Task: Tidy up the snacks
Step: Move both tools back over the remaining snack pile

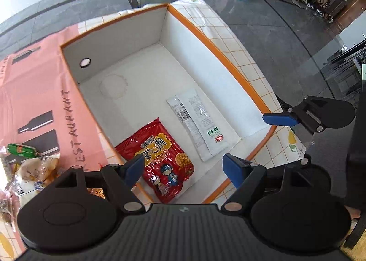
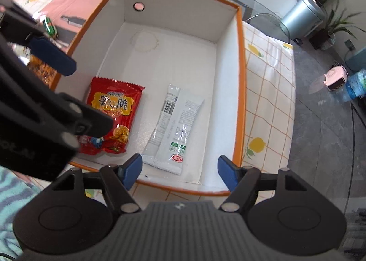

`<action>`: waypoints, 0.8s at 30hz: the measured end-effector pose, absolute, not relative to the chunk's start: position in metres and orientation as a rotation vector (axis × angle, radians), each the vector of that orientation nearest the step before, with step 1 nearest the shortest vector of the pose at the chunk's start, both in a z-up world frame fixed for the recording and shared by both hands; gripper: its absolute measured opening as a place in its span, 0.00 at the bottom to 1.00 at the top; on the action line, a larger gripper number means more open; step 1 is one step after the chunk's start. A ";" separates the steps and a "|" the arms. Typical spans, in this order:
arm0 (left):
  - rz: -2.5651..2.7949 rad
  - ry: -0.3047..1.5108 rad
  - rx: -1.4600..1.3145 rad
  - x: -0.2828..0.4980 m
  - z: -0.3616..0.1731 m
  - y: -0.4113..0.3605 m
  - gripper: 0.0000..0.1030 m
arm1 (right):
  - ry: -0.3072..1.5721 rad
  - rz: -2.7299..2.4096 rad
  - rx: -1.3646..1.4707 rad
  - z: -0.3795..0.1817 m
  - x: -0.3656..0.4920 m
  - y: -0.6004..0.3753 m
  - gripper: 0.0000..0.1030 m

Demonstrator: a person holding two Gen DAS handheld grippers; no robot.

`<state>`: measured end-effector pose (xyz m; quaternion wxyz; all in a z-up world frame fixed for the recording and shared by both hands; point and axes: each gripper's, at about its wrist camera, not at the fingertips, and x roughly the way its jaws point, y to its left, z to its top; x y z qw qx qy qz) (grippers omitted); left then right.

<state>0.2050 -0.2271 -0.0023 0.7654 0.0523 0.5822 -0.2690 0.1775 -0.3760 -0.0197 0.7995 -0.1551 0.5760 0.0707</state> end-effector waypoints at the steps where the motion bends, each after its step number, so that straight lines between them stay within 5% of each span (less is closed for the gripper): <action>1: -0.584 1.247 0.117 0.200 0.003 -0.222 0.88 | 1.222 0.142 -0.304 -0.014 0.173 -0.376 0.68; 24: -0.422 0.914 0.158 0.077 0.056 -0.087 0.88 | 0.804 0.028 0.103 0.014 0.041 -0.266 0.70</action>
